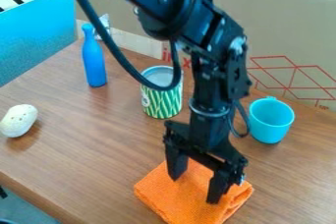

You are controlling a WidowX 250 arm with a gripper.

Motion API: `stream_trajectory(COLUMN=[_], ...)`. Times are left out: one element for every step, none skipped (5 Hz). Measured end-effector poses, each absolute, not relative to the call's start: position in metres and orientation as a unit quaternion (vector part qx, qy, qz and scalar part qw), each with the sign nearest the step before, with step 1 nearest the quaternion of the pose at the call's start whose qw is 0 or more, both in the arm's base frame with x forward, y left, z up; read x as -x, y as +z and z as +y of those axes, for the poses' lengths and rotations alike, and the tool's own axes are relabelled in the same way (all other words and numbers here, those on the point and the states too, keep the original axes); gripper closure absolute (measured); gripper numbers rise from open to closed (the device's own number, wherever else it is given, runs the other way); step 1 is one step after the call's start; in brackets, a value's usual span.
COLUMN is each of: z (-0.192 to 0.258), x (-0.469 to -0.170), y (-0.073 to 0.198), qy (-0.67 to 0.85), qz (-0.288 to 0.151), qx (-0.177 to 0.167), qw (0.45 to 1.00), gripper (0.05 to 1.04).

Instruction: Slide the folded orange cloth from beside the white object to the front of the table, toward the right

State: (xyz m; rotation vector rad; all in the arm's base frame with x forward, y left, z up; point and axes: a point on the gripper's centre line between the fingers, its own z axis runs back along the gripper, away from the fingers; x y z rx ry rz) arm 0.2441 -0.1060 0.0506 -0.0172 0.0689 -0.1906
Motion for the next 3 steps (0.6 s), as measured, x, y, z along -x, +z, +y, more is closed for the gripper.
stream_trajectory(z=[-0.099,-0.088,-0.066], x=[-0.230,-0.211,-0.195], y=[0.062,0.078,0.085], qy=[-0.097,-0.108,-0.157], qz=[0.006,-0.013,0.025], qx=[0.016,0.015,-0.047], qw=[0.995,0.994,0.986], gripper=[0.083,0.083,0.082])
